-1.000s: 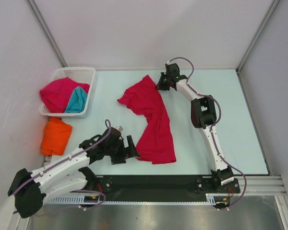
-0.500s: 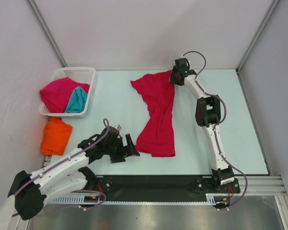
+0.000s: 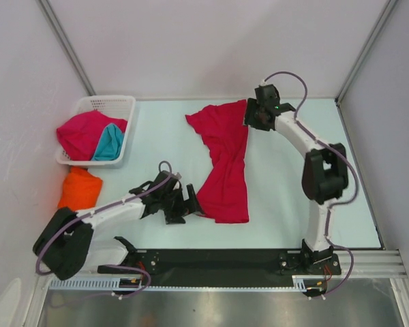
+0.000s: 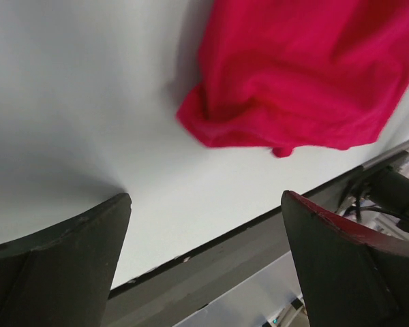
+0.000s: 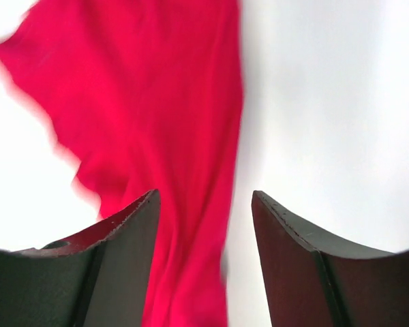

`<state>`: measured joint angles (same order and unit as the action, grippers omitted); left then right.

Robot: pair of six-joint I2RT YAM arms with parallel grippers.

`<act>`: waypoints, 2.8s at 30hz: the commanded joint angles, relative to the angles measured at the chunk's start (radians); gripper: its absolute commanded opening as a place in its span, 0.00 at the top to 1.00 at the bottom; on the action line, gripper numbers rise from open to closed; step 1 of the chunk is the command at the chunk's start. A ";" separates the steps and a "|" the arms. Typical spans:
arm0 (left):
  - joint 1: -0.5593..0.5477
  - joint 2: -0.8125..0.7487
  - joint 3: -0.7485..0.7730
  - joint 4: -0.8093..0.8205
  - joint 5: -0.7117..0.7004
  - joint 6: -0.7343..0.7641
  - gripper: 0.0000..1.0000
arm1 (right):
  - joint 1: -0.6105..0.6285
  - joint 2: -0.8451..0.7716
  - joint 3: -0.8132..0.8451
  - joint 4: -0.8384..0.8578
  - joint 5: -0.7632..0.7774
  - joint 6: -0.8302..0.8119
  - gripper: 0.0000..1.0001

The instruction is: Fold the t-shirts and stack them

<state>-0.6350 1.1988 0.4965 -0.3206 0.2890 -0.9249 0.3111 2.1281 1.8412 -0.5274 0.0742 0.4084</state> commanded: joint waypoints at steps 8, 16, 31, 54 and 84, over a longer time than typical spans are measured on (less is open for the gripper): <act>0.009 0.254 0.051 0.348 0.064 0.023 0.01 | 0.209 -0.641 -0.693 0.037 -0.021 0.095 0.38; 0.009 0.285 0.025 0.448 0.104 -0.008 0.30 | 0.246 -0.760 -0.807 -0.028 0.022 0.101 0.38; -0.204 0.405 0.134 0.549 0.162 -0.115 1.00 | 0.278 -0.717 -0.858 0.032 -0.013 0.155 0.39; -0.247 0.320 0.317 0.386 0.085 -0.083 1.00 | 0.246 -0.695 -0.846 -0.008 0.065 0.159 0.39; -0.379 0.311 0.008 0.528 0.003 -0.157 0.05 | 0.247 -0.841 -0.944 -0.074 -0.008 0.193 0.32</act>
<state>-1.0096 1.4780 0.5167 0.2260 0.3477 -1.1069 0.5560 1.3560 0.8936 -0.5694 0.0719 0.5827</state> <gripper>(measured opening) 0.950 0.675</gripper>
